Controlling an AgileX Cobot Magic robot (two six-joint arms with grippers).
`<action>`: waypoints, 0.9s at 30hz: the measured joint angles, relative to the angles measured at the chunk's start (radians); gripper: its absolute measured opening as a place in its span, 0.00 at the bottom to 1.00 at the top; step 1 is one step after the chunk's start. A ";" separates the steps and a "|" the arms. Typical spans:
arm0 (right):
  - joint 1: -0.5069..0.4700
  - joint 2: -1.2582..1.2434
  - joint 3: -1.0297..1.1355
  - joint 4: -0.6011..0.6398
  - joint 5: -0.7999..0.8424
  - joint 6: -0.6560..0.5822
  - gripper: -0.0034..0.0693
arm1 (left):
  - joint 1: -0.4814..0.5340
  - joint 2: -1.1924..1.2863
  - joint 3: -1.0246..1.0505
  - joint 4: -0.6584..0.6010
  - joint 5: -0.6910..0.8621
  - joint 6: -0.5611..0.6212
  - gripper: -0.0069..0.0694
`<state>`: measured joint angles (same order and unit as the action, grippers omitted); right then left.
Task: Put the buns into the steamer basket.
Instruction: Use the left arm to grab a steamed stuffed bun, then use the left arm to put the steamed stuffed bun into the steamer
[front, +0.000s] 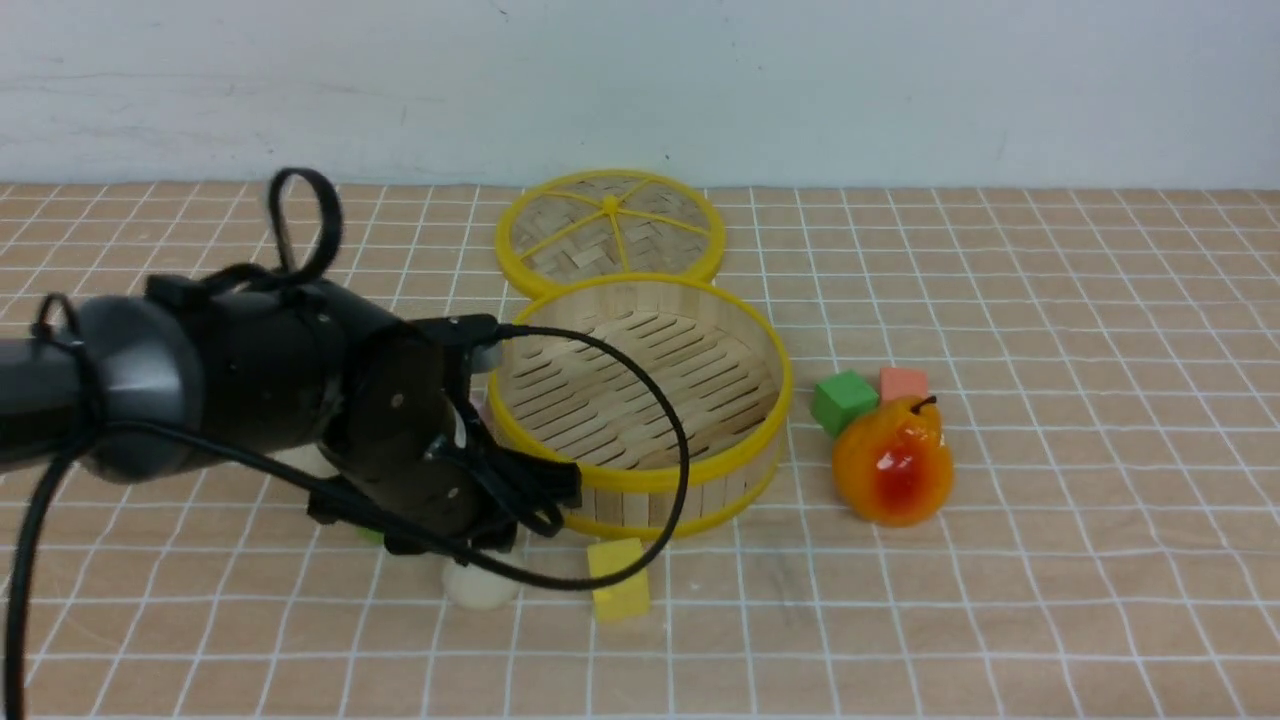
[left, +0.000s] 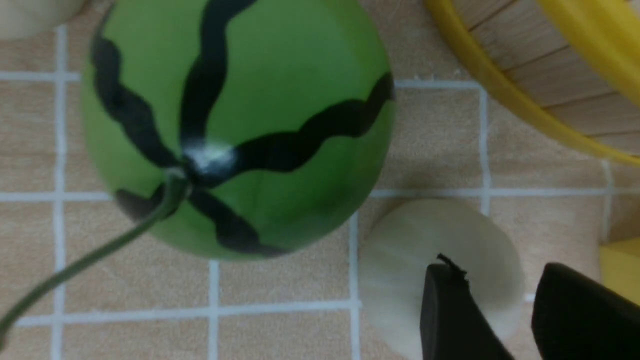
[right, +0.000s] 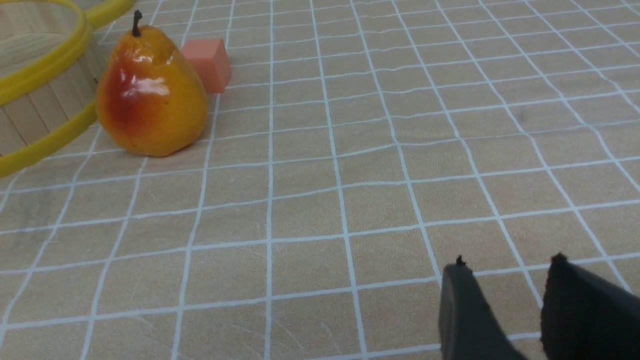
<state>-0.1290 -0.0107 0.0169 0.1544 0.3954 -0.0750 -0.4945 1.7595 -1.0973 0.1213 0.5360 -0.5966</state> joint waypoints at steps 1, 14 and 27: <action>0.000 0.000 0.000 0.000 0.000 0.000 0.38 | 0.000 0.011 0.000 0.001 -0.002 0.000 0.41; 0.000 0.000 0.000 0.000 0.000 0.000 0.38 | 0.000 0.028 -0.030 0.016 0.011 0.000 0.16; 0.000 0.000 0.000 0.000 0.000 0.000 0.38 | -0.002 -0.003 -0.364 -0.121 0.217 0.148 0.07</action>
<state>-0.1290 -0.0107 0.0169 0.1544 0.3954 -0.0750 -0.4964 1.7568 -1.4613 0.0000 0.7526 -0.4483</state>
